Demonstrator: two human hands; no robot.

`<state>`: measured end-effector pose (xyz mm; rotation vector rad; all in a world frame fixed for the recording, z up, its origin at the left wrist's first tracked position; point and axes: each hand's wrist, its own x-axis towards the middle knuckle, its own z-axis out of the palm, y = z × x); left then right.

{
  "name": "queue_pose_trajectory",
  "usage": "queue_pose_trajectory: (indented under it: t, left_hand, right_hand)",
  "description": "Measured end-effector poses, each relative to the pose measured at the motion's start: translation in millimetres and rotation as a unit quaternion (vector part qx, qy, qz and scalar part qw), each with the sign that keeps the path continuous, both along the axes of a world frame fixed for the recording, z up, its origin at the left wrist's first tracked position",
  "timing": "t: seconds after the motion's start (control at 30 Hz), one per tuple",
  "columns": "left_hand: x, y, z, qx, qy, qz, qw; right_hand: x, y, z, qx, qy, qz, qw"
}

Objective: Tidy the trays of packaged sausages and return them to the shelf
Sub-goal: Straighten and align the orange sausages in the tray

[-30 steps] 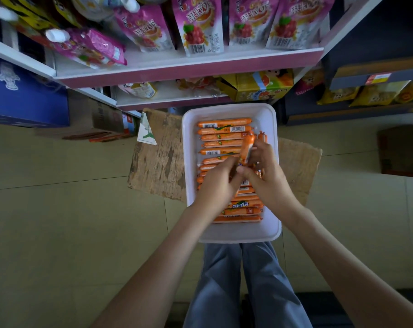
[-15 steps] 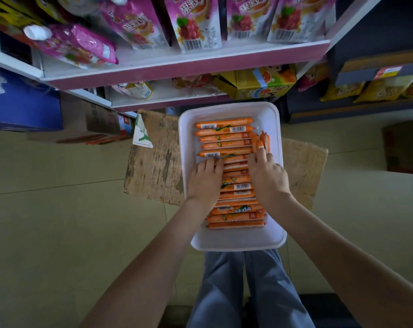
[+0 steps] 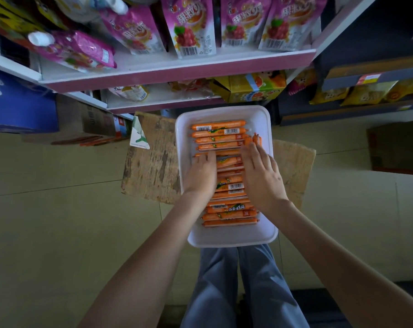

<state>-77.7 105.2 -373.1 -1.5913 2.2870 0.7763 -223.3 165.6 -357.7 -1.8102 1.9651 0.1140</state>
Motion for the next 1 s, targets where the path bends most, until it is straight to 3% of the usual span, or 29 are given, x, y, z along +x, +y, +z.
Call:
queue_pose_trajectory:
  t: [0.17,0.27,0.37,0.47,0.6,0.77,0.87,1.0]
  left_hand:
    - [14.3,1.2,69.0,0.022,0.081,0.104,0.991]
    - [13.7,-8.0,131.3,0.066,0.16,0.136,0.976]
    - [11.9,-21.5,196.8,0.08,0.209,0.176,0.959]
    - [6.1,-32.1,251.9,0.058,0.216,0.102,0.969]
    - [-0.4,-31.5,312.5,0.022,0.245,0.057,0.968]
    - [-9.3,-19.5,377.9,-0.055,0.246,0.018,0.967]
    - [-20.8,-16.2,421.5,-0.112,0.285,0.009,0.952]
    - [-24.0,-19.2,464.3,-0.176,0.353,0.011,0.919]
  right_hand:
    - [-9.4,-21.5,68.5,0.042,-0.103,-0.04,0.993]
    - [-14.4,-38.0,127.9,-0.04,-0.172,-0.025,0.984]
    - [-19.9,-53.8,204.2,-0.108,-0.298,-0.17,0.933]
    - [-23.1,-61.0,276.1,-0.135,-0.398,-0.243,0.875]
    - [-23.1,-55.5,352.9,-0.168,-0.467,-0.211,0.842]
    - [-22.9,-43.4,411.2,-0.205,-0.463,-0.13,0.853]
    - [-20.2,-43.5,442.1,-0.242,-0.452,-0.1,0.853]
    - [-17.8,-44.1,480.7,-0.279,-0.501,-0.086,0.815]
